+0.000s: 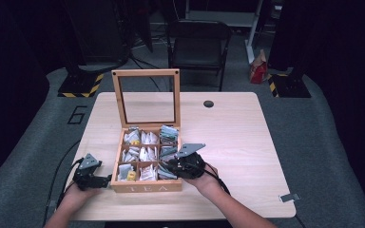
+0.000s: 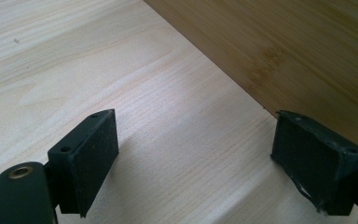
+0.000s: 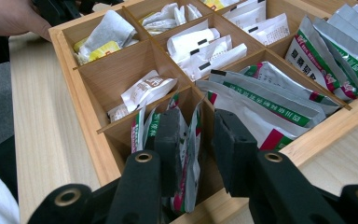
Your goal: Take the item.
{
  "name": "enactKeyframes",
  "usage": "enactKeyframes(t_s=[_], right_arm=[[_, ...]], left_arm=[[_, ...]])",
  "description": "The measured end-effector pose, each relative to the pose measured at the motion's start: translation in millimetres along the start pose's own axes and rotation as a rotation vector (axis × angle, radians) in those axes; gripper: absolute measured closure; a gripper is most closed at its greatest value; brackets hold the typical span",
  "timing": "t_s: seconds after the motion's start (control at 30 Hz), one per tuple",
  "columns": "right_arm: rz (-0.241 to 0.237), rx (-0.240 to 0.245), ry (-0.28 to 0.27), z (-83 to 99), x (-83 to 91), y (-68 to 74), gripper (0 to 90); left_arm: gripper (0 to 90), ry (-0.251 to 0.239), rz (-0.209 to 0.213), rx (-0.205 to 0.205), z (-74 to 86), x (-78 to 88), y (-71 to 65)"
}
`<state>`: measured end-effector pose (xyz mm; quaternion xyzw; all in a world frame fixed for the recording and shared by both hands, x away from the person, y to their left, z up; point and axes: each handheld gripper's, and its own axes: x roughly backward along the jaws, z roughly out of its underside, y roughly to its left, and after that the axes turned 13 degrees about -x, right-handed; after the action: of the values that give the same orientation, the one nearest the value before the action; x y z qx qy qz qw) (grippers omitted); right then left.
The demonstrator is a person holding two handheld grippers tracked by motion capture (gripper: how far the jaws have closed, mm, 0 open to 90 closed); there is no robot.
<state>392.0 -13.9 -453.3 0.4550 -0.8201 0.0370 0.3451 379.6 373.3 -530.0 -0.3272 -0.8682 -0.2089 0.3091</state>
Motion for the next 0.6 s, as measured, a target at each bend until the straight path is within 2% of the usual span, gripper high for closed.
enactKeyframes(t_s=[0.17, 0.43, 0.47, 0.53, 0.57, 0.6], right_arm=[[-0.001, -0.007, 0.005, 0.4, -1.3, 0.2, 75.7], [-0.003, 0.014, 0.027, 1.4, -7.0, 0.2, 77.4], [-0.005, 0.0, 0.027, 1.6, -7.9, 1.1, 77.3], [-0.011, 0.005, 0.041, 1.7, -8.9, 0.6, 77.1], [-0.013, -0.011, 0.041, 1.9, -9.9, 1.4, 77.1], [-0.018, -0.002, 0.048, 1.8, -9.8, 0.5, 77.1]], left_arm=[[14.0, 0.0, 0.0, 0.0, 0.0, 0.0, 0.0], [14.0, -0.001, 0.0, 0.0, 0.0, 0.0, 0.0], [14.0, -0.001, -0.001, 0.0, 0.0, -0.1, 0.0], [14.0, -0.001, 0.0, 0.001, 0.0, -0.1, -0.1], [14.0, -0.001, 0.0, 0.0, 0.0, -0.1, 0.0], [14.0, -0.001, 0.0, 0.001, 0.0, 0.0, -0.1]])
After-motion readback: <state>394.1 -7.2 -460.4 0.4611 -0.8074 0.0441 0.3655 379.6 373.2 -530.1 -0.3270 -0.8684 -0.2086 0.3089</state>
